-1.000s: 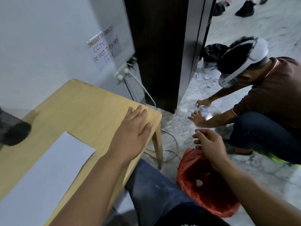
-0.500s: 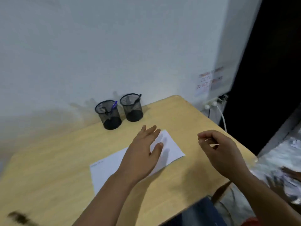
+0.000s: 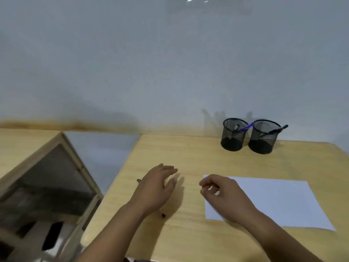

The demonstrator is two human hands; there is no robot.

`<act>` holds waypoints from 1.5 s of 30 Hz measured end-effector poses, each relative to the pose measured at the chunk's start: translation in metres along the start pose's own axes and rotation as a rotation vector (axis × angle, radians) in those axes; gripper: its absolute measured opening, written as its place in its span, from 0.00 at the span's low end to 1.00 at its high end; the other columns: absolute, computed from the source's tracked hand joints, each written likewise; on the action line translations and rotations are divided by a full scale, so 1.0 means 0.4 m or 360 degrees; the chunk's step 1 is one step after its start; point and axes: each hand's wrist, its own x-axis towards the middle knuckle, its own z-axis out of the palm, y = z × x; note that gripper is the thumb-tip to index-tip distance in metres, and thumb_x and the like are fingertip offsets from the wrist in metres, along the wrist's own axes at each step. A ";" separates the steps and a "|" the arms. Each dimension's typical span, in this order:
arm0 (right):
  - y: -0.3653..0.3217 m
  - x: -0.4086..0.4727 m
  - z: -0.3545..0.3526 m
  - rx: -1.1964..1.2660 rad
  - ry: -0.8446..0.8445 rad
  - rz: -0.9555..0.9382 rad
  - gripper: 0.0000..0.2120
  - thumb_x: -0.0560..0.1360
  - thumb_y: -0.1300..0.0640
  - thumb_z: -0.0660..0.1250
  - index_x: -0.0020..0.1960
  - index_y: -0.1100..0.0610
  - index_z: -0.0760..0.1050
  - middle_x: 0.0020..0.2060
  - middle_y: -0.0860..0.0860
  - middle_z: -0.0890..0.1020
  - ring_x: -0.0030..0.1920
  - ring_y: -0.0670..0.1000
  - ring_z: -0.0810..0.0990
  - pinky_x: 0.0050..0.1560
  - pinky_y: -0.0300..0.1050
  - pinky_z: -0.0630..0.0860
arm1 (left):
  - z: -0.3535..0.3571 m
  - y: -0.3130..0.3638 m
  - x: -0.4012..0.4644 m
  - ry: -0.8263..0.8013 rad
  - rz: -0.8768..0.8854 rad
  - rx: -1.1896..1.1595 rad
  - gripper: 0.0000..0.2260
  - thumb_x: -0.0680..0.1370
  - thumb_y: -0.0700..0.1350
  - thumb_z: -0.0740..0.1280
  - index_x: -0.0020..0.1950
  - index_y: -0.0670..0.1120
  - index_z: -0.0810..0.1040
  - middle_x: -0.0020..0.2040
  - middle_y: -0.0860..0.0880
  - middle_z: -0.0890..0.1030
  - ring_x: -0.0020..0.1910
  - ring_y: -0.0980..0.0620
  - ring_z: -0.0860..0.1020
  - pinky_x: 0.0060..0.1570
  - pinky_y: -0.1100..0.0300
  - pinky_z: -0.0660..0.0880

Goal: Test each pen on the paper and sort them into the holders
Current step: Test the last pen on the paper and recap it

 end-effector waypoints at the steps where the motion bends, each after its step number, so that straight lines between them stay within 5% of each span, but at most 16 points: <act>1: -0.018 0.011 0.034 -0.0023 -0.0078 -0.0028 0.04 0.75 0.51 0.67 0.47 0.42 0.79 0.39 0.41 0.83 0.40 0.39 0.80 0.42 0.38 0.78 | -0.011 -0.036 -0.005 0.0014 -0.0041 0.0030 0.16 0.82 0.48 0.62 0.70 0.53 0.73 0.70 0.57 0.72 0.75 0.57 0.61 0.63 0.68 0.56; 5: -0.068 0.036 0.157 -0.0196 -0.0279 -0.0108 0.12 0.74 0.44 0.68 0.56 0.44 0.79 0.47 0.41 0.81 0.46 0.40 0.79 0.49 0.40 0.78 | -0.042 -0.149 -0.024 0.0011 -0.0179 0.0194 0.20 0.79 0.38 0.61 0.70 0.50 0.74 0.70 0.53 0.73 0.71 0.53 0.67 0.67 0.62 0.62; 8: -0.090 0.045 0.219 -0.0383 -0.0293 -0.0200 0.18 0.73 0.39 0.68 0.60 0.44 0.77 0.50 0.40 0.80 0.50 0.41 0.78 0.50 0.41 0.77 | -0.052 -0.188 -0.037 0.0009 -0.0222 0.0219 0.20 0.78 0.40 0.61 0.70 0.49 0.74 0.70 0.54 0.73 0.70 0.53 0.68 0.67 0.60 0.63; 13: -0.105 0.063 0.245 -0.0569 -0.0352 -0.0361 0.11 0.76 0.47 0.67 0.57 0.46 0.79 0.49 0.43 0.82 0.50 0.46 0.79 0.48 0.43 0.76 | -0.055 -0.211 -0.046 -0.0030 -0.0077 0.0231 0.10 0.77 0.38 0.64 0.53 0.47 0.83 0.54 0.50 0.82 0.56 0.48 0.77 0.55 0.53 0.74; 19: -0.076 0.059 0.199 -0.0599 -0.0352 -0.0365 0.12 0.74 0.53 0.63 0.55 0.46 0.80 0.41 0.42 0.80 0.39 0.41 0.77 0.35 0.34 0.67 | -0.051 -0.209 -0.078 0.0065 0.0062 0.0217 0.08 0.78 0.46 0.68 0.56 0.53 0.82 0.54 0.57 0.82 0.53 0.55 0.74 0.51 0.70 0.62; 25: -0.075 0.050 0.120 -0.0676 -0.0378 -0.0457 0.10 0.74 0.48 0.67 0.55 0.42 0.76 0.49 0.39 0.80 0.49 0.42 0.78 0.50 0.42 0.76 | -0.032 -0.121 -0.118 0.0070 0.0128 0.0072 0.15 0.80 0.59 0.58 0.58 0.56 0.81 0.53 0.60 0.80 0.52 0.60 0.71 0.52 0.68 0.66; 28: -0.073 0.038 0.102 -0.0710 -0.0386 -0.0540 0.09 0.75 0.48 0.67 0.56 0.42 0.77 0.49 0.39 0.82 0.50 0.42 0.79 0.51 0.44 0.77 | -0.004 -0.086 -0.121 0.0000 0.0208 0.0048 0.15 0.81 0.56 0.58 0.60 0.55 0.81 0.53 0.58 0.81 0.53 0.57 0.72 0.53 0.62 0.68; 39: -0.027 0.013 0.049 -0.0528 -0.0152 -0.0519 0.12 0.74 0.39 0.63 0.45 0.45 0.80 0.33 0.38 0.81 0.36 0.43 0.79 0.35 0.49 0.79 | 0.046 0.000 -0.096 0.0102 0.0382 -0.0217 0.10 0.80 0.50 0.64 0.55 0.52 0.84 0.43 0.55 0.82 0.46 0.55 0.73 0.48 0.70 0.65; 45: -0.001 -0.009 0.033 -0.0626 -0.0083 -0.0496 0.12 0.75 0.39 0.62 0.45 0.46 0.78 0.33 0.42 0.81 0.33 0.45 0.78 0.30 0.47 0.77 | 0.063 0.017 -0.075 0.0024 0.0488 -0.0203 0.10 0.80 0.50 0.65 0.56 0.52 0.83 0.42 0.56 0.82 0.44 0.55 0.73 0.48 0.65 0.68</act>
